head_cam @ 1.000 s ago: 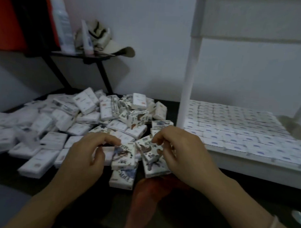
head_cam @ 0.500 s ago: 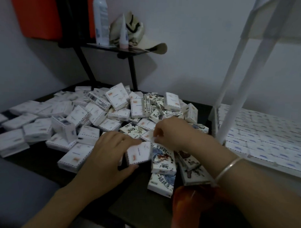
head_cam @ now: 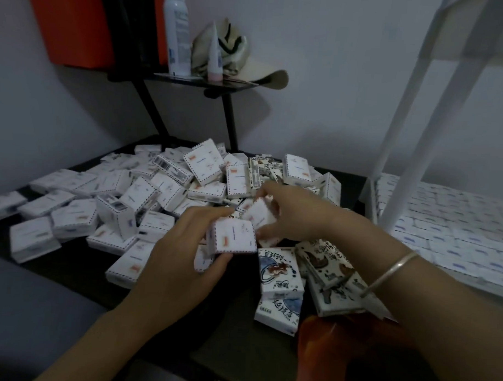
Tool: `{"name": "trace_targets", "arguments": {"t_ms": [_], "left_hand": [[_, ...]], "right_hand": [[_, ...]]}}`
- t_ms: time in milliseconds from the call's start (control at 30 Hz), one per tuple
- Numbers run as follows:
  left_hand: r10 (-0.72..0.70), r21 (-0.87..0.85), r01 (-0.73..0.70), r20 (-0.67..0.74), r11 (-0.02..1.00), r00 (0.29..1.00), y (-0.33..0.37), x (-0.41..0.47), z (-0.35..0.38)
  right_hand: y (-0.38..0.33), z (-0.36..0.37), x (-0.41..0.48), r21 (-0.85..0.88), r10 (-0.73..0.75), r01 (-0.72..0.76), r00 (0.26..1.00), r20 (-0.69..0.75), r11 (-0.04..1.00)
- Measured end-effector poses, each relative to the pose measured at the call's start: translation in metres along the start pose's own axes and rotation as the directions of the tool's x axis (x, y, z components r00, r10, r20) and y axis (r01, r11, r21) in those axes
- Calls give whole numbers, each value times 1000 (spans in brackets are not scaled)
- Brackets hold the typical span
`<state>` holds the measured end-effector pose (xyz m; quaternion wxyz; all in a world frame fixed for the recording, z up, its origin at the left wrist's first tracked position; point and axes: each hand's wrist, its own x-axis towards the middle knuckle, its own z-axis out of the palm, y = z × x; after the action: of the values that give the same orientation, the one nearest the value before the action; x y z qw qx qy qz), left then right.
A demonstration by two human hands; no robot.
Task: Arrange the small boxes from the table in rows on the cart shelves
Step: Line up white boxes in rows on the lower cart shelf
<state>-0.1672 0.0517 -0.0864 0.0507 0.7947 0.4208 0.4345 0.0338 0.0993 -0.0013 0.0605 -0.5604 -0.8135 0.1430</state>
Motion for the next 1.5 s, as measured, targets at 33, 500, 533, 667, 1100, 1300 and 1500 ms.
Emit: {"name": "trace_targets", "arguments": {"t_ms": [33, 500, 533, 667, 1100, 1300, 1500], "left_hand": [[-4, -12, 4, -13, 1000, 1000, 3, 3, -2], [201, -379, -145, 113, 914, 973, 127, 53, 62], [235, -393, -174, 112, 903, 966, 140, 58, 71], [367, -416, -300, 92, 859, 926, 190, 82, 105], [13, -484, 148, 315, 863, 949, 273, 145, 248], [-89, -526, 268, 340, 807, 936, 265, 144, 253], [-168, -564, 327, 316, 758, 934, 265, 143, 252]], "right_hand": [[2, -3, -7, 38, -4, 7, 998, -70, 999], [100, -39, -187, 591, 277, 6, 879, -387, 807], [107, -42, -203, 590, 284, -17, 887, -364, 808], [137, -47, -260, 519, 385, -197, 878, -283, 832], [216, -81, -327, 346, 594, -484, 676, -436, 804], [237, -104, -308, 396, 637, -504, 523, -567, 767], [266, -100, -269, -362, 304, -700, 635, -711, 616]]}}
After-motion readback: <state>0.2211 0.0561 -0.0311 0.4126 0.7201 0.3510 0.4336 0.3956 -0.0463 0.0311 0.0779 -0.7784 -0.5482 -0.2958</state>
